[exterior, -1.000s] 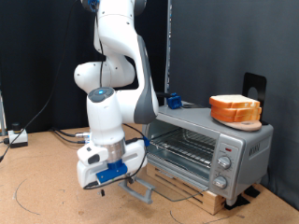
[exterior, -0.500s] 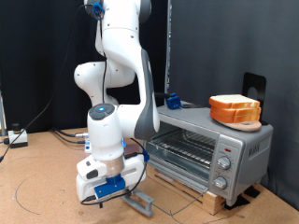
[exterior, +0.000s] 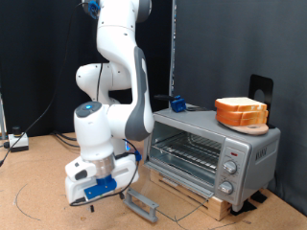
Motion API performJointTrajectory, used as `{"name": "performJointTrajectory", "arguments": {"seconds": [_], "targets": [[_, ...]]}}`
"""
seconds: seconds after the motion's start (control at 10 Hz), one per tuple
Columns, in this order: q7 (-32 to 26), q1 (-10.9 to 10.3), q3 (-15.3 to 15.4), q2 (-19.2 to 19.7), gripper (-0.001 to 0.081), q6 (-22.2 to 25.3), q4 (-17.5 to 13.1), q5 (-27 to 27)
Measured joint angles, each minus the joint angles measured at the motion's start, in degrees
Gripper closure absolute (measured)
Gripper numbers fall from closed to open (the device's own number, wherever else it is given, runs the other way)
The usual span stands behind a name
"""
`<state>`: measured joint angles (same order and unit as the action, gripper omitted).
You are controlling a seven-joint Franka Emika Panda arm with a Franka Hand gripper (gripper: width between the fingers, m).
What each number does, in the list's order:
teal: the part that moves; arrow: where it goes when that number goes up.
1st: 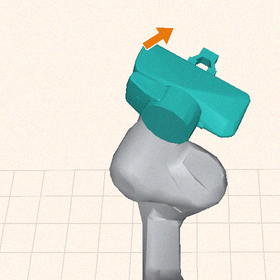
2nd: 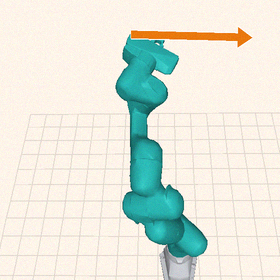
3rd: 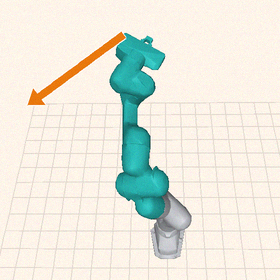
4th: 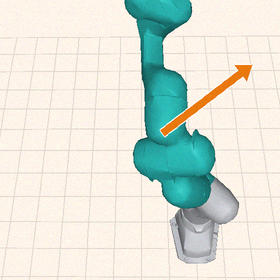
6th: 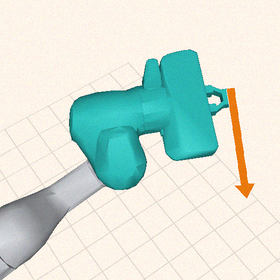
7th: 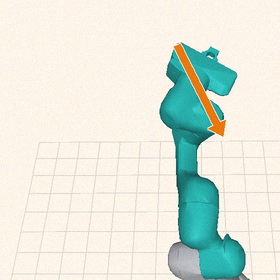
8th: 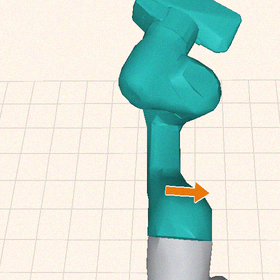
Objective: Make a piece of toast with the oven
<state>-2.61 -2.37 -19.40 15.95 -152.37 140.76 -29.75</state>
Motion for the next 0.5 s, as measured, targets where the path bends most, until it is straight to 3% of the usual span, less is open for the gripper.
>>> {"name": "performJointTrajectory", "arguments": {"seconds": [0.1, 0.3, 0.5], "targets": [[0.6, 0.0, -1.5, -1.5, -0.0001, 0.2, 0.4, 2.3], [1.0, 0.1, -3.6, -5.3, -0.0001, 6.0, 0.8, 5.6], [0.5, 0.1, -3.4, -5.2, -0.0001, 4.6, 0.8, 4.5]]}}
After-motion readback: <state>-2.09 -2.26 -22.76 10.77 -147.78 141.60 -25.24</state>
